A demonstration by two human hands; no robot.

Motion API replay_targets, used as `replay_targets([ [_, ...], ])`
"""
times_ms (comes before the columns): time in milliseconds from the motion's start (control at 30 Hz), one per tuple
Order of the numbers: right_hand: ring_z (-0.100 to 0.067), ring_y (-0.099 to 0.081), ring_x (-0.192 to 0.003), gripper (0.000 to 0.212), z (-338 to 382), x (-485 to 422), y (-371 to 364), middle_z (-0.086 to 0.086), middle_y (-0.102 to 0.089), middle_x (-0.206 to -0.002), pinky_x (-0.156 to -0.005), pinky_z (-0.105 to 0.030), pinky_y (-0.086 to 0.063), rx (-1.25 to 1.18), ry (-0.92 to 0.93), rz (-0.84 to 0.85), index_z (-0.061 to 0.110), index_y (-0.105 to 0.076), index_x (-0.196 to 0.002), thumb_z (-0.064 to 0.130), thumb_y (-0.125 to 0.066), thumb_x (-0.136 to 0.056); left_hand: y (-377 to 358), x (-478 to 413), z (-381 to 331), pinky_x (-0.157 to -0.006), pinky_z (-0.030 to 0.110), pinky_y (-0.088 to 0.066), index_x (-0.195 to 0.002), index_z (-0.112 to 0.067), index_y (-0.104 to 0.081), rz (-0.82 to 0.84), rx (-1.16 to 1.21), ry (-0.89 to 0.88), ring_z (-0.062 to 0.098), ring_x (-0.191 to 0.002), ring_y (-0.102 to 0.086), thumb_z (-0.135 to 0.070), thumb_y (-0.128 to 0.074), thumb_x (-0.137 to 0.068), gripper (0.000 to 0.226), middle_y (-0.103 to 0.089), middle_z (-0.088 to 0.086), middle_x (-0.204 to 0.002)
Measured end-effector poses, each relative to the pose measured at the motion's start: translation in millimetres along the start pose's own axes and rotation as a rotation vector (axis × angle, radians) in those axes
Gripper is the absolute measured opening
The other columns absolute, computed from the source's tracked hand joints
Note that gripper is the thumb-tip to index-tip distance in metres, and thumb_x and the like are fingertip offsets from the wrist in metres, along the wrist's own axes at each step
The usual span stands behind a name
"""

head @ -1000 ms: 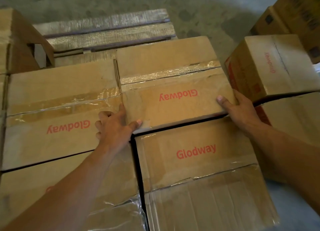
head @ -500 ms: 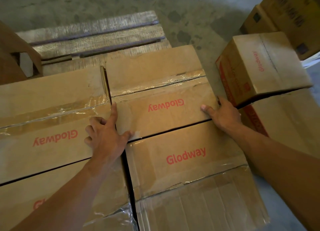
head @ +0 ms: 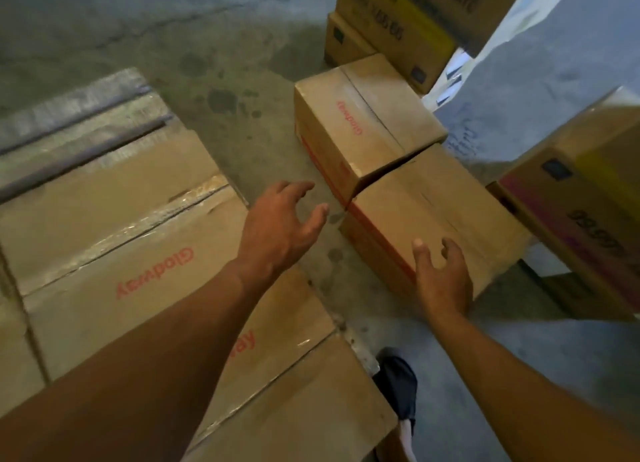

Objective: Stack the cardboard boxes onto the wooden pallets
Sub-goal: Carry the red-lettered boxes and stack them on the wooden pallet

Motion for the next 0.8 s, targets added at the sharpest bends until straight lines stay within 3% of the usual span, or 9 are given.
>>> replay_targets([
  [233,-0.030,-0.041,-0.141,0.072,-99,-56,29,-0.010,-0.041,-0.157,-0.111,-0.040,-0.036,-0.096,-0.258,-0.087,0.018,-0.036,-0.155,0.052,-0.059,-0.096,-118,-57,-35,-0.102,0.039,-0.044,-0.149,-0.016,-0.043,0.241,-0.045,0.021,0.025,-0.127,-0.053,-0.063,-0.063,-0.088,0.080,-0.052,0.010,-0.144],
  [367,-0.027,-0.043,-0.140,0.073,-136,-79,32,-0.009,-0.046,-0.154,-0.110,-0.036,-0.035,-0.121,-0.313,-0.115,0.014,-0.040,-0.153,0.050,-0.064,-0.094,-165,-81,-36,-0.105,0.043,-0.043,-0.148,-0.014,-0.043,0.269,-0.066,0.073,0.030,-0.131,-0.049,-0.059,-0.069,-0.086,0.081,-0.048,0.012,-0.145],
  [600,-0.025,-0.039,-0.144,0.112,-170,-95,7,-0.005,-0.036,-0.160,-0.117,-0.048,-0.036,-0.302,-0.502,-0.033,0.024,-0.025,-0.159,0.078,-0.063,-0.069,-215,-117,-28,-0.111,0.052,-0.041,-0.154,-0.010,-0.033,0.316,-0.089,0.126,0.034,-0.140,-0.040,-0.061,-0.071,-0.081,0.097,-0.038,0.015,-0.153],
  [800,-0.017,-0.061,-0.118,0.103,-174,-101,-24,0.008,-0.062,-0.131,-0.105,-0.044,-0.049,-0.520,-0.584,-0.078,0.032,-0.053,-0.138,0.084,-0.072,-0.052,-235,-132,-2,-0.112,0.053,-0.040,-0.154,-0.013,-0.031,0.404,-0.041,0.210,0.033,-0.139,-0.042,-0.077,-0.065,-0.073,0.109,-0.041,0.013,-0.151],
])
Point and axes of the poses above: each hand's wrist, its own x-axis away from the middle knuckle, its own y-axis out of the back of the hand, z = x × y, the point moved 1 cm from there along -x, towards the middle knuckle
